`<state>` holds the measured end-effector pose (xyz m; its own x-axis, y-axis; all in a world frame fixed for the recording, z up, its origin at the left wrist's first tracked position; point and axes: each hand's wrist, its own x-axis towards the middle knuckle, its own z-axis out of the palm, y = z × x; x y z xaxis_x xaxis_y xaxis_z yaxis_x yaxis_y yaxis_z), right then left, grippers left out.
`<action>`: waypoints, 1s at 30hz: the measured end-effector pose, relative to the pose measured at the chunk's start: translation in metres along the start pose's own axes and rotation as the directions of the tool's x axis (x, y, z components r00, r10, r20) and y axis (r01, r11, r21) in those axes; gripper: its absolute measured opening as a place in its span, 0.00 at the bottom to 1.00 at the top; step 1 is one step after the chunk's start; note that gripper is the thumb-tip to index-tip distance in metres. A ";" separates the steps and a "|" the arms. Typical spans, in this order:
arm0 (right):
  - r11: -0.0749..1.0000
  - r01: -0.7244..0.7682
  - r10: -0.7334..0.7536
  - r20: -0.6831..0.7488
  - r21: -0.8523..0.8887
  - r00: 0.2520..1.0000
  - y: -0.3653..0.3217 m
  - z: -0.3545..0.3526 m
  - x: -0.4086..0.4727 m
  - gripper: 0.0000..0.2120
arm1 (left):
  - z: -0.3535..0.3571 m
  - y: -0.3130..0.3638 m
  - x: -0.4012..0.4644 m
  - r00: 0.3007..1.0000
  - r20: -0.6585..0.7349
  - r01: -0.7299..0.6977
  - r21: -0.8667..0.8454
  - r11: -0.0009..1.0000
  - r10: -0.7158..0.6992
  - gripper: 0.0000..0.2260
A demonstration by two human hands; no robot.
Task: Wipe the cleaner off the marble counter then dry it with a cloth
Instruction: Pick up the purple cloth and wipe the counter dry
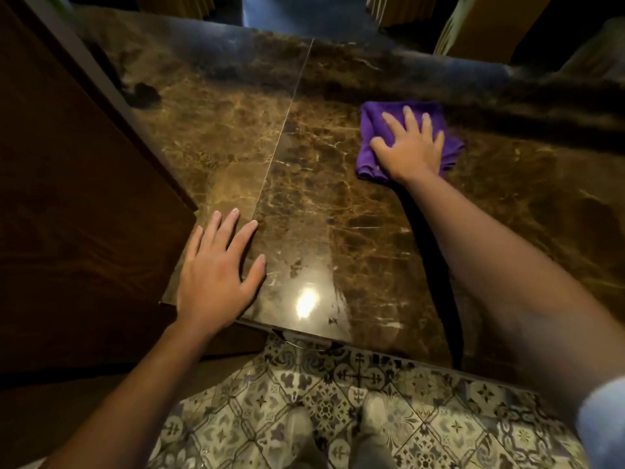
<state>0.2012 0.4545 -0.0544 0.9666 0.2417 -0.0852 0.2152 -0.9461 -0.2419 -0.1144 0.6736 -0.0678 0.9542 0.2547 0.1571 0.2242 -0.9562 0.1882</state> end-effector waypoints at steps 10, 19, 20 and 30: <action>0.916 0.401 -0.401 0.020 0.003 0.916 -0.060 0.027 -0.146 0.30 | -0.002 -0.001 -0.001 1.000 0.007 0.011 -0.025 1.000 -0.011 0.28; 0.892 0.440 -0.434 -0.080 0.105 0.897 -0.017 0.034 -0.317 0.26 | -0.001 -0.002 -0.002 0.999 0.049 0.020 -0.016 1.000 -0.019 0.26; 0.889 0.448 -0.439 -0.098 0.100 0.893 -0.010 0.035 -0.330 0.26 | 0.001 -0.002 -0.003 0.998 0.055 0.019 -0.010 1.000 -0.019 0.26; 0.886 0.280 -0.292 -0.023 0.370 0.956 0.031 -0.021 -0.368 0.18 | -0.036 0.043 -0.026 0.946 0.251 -0.053 -0.505 0.861 0.206 0.19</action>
<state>-0.1445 0.3313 -0.0101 0.8646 0.5023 0.0116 0.4095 -0.6910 -0.5956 -0.1361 0.6310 -0.0292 0.9984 0.0081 -0.0562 0.0424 -0.7644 0.6433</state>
